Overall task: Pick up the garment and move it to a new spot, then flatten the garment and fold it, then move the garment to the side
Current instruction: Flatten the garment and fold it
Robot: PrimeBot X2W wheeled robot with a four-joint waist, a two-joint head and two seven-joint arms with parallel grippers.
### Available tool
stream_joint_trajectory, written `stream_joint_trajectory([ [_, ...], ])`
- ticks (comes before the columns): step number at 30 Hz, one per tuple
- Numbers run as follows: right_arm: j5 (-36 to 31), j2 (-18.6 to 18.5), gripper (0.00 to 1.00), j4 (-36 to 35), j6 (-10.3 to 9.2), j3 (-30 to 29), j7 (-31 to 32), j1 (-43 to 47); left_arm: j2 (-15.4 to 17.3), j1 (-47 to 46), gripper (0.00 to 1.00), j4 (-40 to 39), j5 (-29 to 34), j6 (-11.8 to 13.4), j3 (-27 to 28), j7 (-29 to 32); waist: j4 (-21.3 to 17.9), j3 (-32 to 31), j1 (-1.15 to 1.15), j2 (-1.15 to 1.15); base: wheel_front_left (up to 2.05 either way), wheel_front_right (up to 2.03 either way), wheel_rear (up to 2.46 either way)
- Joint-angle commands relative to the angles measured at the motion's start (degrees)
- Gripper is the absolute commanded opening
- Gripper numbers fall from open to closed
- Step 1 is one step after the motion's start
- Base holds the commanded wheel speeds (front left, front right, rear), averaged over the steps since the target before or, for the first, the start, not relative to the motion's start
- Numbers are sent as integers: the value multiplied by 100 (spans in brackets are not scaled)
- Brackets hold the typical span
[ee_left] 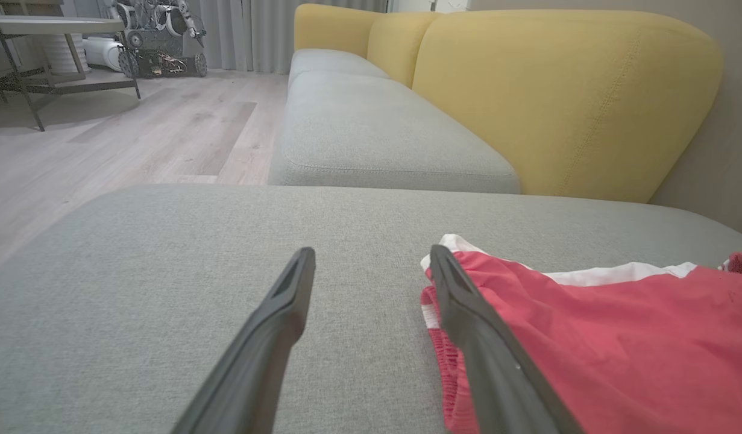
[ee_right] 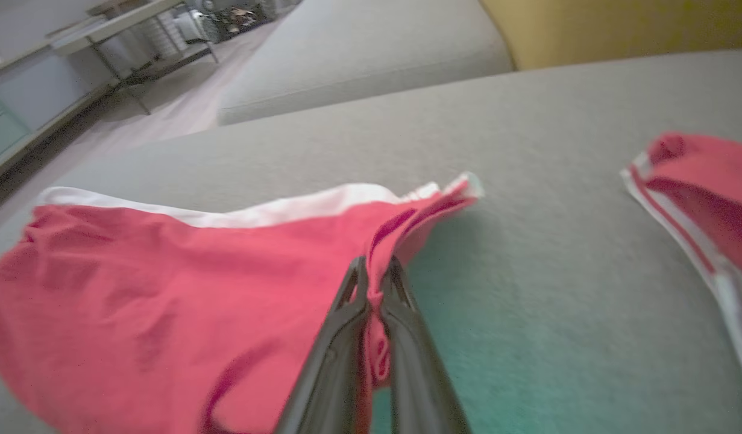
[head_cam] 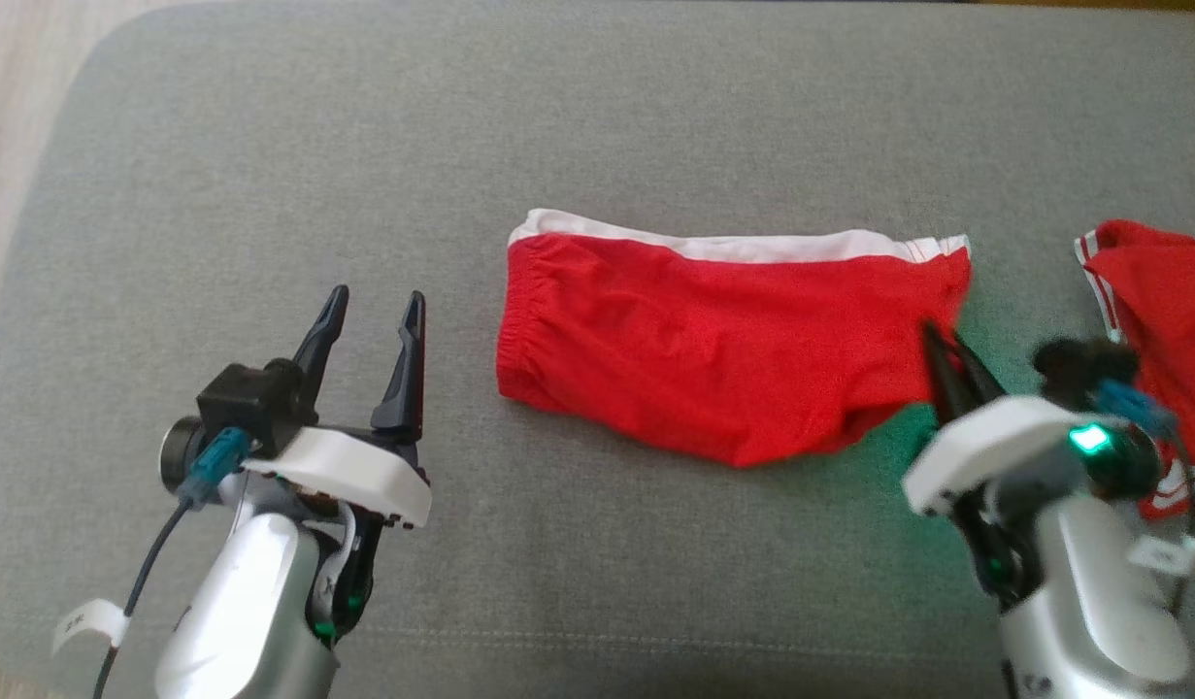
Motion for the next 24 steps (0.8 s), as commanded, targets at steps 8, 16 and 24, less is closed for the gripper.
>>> stream_joint_trajectory([
  [8,375,-2,0,-523,-5,1366,526,-988,132,-95,100,-219,-4,41,69,58,442,-244,0,0,0,0,0],
  [16,1136,-2,0,312,-5,2321,362,-1602,81,-99,100,-226,-11,19,-60,96,859,-241,0,0,0,0,0],
  [24,1887,-2,0,1183,-5,3378,-79,-2019,50,-166,100,-197,-43,33,-90,59,1032,-79,0,0,0,0,0],
])
